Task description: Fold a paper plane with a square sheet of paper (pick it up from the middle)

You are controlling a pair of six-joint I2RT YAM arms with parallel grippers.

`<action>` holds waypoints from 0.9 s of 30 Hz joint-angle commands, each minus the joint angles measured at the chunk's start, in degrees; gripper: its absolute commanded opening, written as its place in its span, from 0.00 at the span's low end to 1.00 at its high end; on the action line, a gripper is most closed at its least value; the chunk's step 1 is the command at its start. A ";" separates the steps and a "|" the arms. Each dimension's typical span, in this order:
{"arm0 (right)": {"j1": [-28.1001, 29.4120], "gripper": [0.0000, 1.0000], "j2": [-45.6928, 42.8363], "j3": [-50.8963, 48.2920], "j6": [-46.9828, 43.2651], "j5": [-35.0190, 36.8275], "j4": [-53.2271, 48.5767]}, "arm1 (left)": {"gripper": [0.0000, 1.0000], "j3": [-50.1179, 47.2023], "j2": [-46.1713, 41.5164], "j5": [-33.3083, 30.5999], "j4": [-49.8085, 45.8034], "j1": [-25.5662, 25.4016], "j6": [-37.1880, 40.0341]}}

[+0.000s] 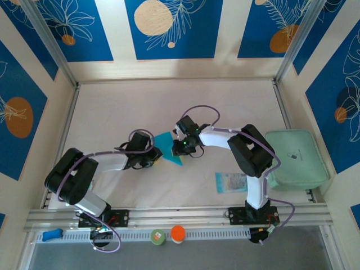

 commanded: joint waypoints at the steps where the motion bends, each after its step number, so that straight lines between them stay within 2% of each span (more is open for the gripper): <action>1: 0.07 0.10 2.29 0.08 -0.28 1.14 -3.61 | 0.22 2.86 3.19 1.77 2.90 -0.30 2.75; 27: 0.00 0.09 3.07 -0.80 -2.09 1.32 -2.49 | 0.21 3.60 1.84 3.18 3.30 2.45 5.60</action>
